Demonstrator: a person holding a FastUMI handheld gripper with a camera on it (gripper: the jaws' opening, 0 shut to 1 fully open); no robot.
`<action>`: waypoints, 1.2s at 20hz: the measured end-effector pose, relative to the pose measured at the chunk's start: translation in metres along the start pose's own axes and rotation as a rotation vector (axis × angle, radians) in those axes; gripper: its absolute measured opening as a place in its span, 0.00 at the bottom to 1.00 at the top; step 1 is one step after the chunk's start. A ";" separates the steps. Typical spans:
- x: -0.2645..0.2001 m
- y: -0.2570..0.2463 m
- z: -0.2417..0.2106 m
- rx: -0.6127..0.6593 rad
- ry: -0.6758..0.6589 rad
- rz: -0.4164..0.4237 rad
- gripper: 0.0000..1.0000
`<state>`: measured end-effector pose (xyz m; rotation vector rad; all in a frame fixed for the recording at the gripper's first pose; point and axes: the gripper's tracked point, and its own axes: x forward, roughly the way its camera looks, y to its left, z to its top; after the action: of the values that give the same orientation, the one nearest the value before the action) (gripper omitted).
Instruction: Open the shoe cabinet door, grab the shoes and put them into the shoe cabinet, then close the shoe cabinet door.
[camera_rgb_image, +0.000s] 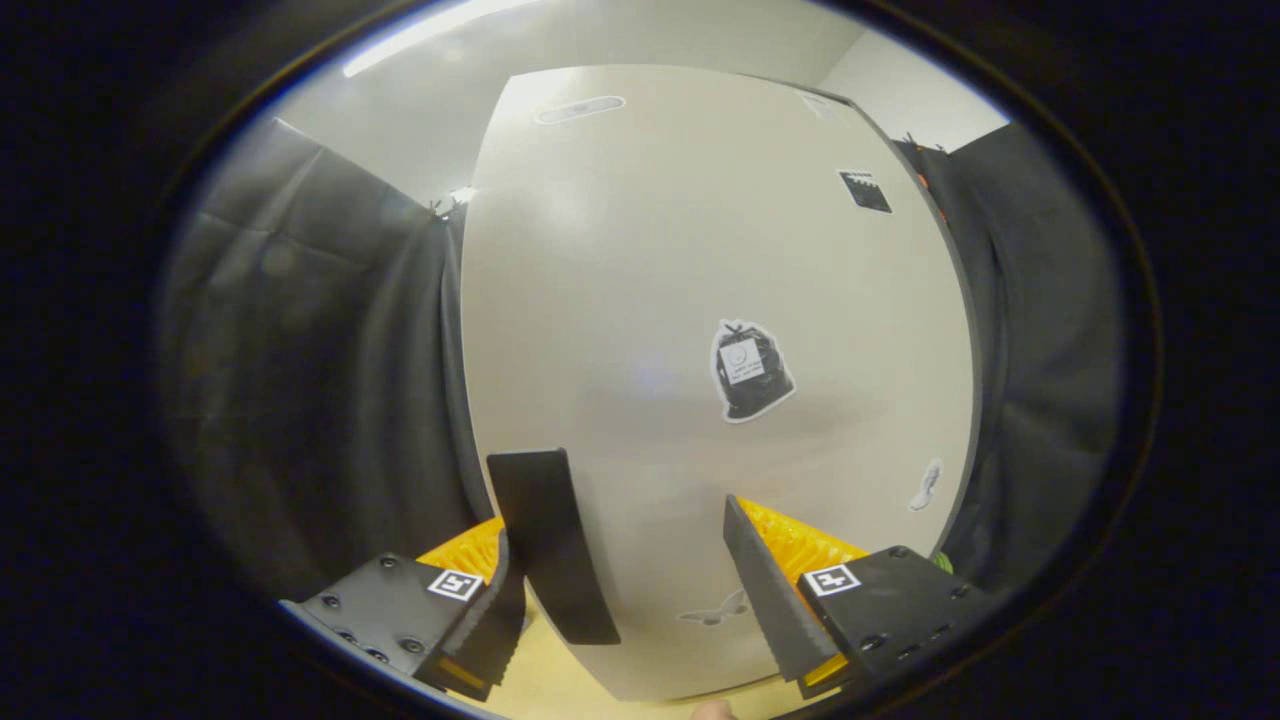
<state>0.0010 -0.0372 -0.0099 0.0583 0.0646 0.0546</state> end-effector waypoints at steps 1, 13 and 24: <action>0.002 0.000 0.000 0.000 0.003 0.001 1.00; 0.013 0.007 -0.001 -0.009 -0.005 -0.002 1.00; 0.016 0.009 -0.007 -0.006 0.009 -0.021 1.00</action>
<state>0.0162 -0.0268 -0.0175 0.0516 0.0745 0.0340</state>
